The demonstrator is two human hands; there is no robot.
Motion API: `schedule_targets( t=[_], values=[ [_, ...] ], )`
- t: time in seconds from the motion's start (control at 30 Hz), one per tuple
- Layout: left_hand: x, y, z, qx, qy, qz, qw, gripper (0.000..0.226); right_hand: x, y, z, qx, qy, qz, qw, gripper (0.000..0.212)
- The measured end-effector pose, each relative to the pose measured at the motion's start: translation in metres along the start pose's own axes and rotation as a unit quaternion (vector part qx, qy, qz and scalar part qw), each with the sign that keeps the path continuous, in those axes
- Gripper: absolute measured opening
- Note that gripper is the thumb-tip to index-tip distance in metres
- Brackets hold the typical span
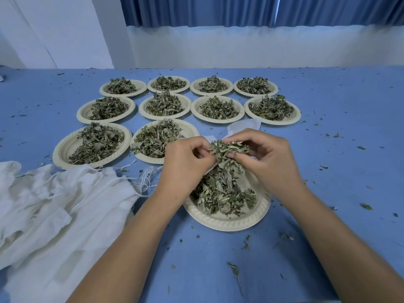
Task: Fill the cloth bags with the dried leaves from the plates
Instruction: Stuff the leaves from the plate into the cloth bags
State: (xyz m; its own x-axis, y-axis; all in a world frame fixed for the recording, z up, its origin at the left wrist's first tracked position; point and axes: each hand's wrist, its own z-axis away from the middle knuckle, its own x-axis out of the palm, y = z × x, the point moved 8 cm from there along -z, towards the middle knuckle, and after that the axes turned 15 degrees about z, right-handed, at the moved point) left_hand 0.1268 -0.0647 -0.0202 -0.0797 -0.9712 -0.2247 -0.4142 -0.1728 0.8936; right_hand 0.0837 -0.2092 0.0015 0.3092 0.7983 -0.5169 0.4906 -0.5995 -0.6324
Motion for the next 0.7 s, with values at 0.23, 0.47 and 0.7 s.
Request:
schedule_targets(
  t=[0.23, 0.47, 0.7],
  values=[
    [-0.01, 0.003, 0.002, 0.018, 0.054, 0.034, 0.998, 0.024, 0.0, 0.003, 0.001, -0.015, 0.017, 0.072, 0.997, 0.028],
    [-0.011, 0.008, 0.005, 0.048, 0.077, 0.058, 0.994, 0.011, 0.01, -0.006, 0.003, -0.084, 0.031, 0.206, 0.975, 0.024],
    [0.0, 0.008, 0.006, 0.051, 0.045, 0.055, 0.996, 0.009, 0.012, -0.003, -0.001, -0.036, 0.02, 0.226, 0.973, 0.027]
  ],
)
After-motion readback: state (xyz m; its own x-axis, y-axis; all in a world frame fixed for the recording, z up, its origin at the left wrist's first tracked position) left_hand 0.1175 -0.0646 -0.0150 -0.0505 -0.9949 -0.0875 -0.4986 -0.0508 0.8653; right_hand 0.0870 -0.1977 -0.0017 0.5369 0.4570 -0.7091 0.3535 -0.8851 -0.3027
